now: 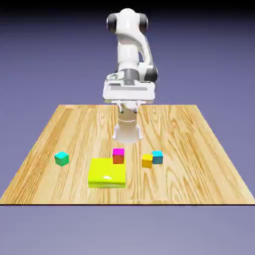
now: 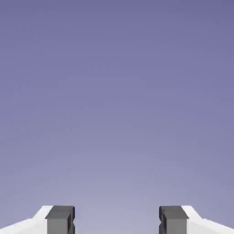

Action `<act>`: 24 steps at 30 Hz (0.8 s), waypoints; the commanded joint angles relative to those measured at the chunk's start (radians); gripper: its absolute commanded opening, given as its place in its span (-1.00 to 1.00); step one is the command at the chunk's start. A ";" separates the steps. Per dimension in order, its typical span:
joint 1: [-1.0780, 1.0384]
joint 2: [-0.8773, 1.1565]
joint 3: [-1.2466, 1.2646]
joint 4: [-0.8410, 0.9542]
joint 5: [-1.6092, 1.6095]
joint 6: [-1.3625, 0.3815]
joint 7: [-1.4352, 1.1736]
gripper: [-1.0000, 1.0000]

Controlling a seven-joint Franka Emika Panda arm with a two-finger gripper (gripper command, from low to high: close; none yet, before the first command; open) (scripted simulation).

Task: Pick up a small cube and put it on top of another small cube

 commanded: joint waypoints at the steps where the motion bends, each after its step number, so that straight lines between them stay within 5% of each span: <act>1: 0.011 0.011 0.000 -0.007 0.017 -0.002 0.044 0.00; 24: 0.273 0.271 0.007 -0.165 0.419 -0.038 1.044 0.00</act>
